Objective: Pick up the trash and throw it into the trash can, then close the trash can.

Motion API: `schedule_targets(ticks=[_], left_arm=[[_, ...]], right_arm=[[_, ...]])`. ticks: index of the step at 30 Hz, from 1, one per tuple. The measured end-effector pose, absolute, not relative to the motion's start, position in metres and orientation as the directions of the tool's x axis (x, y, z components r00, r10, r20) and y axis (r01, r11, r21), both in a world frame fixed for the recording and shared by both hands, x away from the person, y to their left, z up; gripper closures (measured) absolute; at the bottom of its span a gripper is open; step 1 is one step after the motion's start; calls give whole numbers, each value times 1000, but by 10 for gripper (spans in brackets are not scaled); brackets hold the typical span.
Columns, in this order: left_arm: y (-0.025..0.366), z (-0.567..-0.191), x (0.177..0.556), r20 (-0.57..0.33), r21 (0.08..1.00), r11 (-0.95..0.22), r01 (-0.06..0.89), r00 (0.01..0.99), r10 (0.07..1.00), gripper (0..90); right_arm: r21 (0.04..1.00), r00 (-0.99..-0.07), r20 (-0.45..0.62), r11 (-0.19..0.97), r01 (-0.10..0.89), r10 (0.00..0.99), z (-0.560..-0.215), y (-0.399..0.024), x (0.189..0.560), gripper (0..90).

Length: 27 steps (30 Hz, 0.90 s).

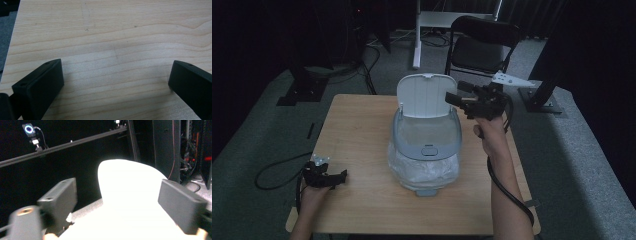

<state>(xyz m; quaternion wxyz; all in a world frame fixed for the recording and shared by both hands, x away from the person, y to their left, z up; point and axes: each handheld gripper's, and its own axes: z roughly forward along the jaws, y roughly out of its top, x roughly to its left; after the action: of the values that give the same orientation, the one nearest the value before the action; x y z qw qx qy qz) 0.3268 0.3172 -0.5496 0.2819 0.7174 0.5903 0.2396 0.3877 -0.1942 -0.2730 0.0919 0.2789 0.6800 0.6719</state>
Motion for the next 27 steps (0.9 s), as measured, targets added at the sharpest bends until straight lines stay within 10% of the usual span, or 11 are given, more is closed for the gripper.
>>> schedule_targets(ticks=[27], left_arm=[[317, -550, 327, 11, 687, -142, 712, 186, 983, 7]], right_arm=[[895, -574, 394, -159, 417, 717, -295, -247, 446, 140]])
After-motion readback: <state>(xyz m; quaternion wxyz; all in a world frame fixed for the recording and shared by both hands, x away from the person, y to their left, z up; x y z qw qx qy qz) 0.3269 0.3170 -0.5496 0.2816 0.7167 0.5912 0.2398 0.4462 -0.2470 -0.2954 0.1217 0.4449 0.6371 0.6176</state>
